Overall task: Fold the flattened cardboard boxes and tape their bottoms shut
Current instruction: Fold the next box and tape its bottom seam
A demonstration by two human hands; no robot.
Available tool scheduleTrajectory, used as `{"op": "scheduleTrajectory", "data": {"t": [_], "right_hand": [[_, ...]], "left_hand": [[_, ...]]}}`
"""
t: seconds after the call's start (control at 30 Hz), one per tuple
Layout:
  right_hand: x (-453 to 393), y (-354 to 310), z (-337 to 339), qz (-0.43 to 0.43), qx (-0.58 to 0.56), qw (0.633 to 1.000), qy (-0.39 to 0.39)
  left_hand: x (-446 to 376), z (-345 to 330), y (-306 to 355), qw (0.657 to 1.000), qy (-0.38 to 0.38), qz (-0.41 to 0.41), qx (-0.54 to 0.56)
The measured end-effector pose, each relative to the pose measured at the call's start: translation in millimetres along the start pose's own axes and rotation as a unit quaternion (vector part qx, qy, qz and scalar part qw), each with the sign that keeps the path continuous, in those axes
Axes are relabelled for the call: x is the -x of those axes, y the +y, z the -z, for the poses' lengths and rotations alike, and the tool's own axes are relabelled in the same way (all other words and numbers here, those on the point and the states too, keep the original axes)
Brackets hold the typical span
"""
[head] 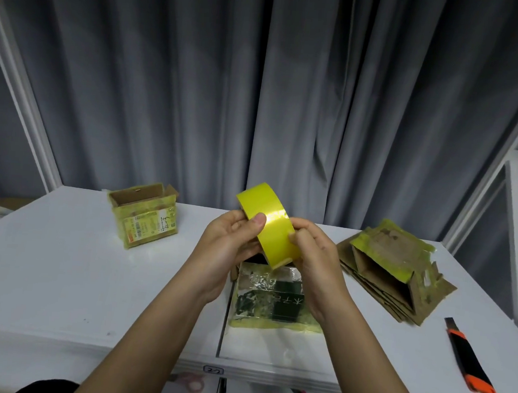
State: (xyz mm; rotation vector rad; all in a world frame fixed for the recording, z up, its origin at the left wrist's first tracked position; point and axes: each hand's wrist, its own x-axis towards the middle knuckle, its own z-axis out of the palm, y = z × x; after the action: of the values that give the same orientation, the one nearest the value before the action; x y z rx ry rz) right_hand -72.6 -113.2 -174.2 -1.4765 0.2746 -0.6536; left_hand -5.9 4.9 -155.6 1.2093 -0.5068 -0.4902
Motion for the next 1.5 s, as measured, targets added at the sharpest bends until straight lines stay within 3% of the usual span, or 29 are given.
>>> {"op": "scheduleTrajectory", "data": {"t": [1.5], "right_hand": [[-4.7, 5.7, 2.8, -0.034, -0.104, 0.993, -0.033]], "left_hand": [[3.8, -9.4, 5.8, 0.999, 0.019, -0.026, -0.018]]}}
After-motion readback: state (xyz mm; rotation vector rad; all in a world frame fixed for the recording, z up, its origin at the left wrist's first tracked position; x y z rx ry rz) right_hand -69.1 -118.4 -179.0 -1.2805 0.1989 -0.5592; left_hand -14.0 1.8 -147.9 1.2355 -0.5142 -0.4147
